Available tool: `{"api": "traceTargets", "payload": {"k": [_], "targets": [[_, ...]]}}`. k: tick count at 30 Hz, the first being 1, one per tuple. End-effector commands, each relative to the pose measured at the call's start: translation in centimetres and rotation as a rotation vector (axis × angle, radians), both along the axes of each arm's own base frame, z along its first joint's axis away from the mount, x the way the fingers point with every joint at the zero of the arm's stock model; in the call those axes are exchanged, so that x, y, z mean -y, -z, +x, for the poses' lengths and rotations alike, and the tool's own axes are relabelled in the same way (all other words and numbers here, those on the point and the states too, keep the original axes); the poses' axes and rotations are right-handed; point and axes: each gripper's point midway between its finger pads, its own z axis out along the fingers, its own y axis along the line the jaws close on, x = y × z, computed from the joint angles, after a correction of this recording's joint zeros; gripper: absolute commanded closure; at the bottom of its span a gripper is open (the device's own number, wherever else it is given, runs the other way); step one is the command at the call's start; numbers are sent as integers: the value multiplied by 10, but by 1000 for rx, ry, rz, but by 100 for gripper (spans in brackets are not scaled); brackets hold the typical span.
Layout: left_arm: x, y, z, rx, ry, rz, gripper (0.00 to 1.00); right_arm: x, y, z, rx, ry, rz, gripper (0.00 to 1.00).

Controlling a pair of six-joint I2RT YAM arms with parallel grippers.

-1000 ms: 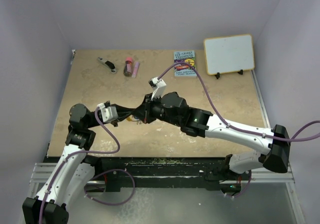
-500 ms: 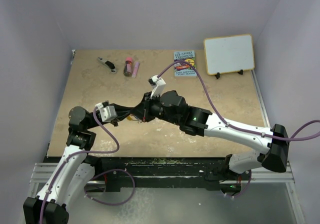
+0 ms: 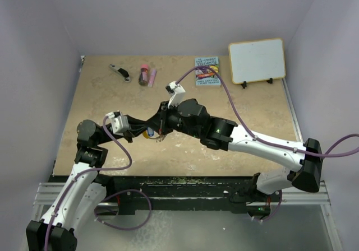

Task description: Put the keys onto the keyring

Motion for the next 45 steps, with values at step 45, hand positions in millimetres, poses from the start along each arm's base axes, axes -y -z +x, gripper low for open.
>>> {"api": "traceTargets", "payload": {"k": [45], "targets": [[7, -24, -11, -39, 74, -70, 96, 94, -38, -3, 395, 2, -177, 67]]}}
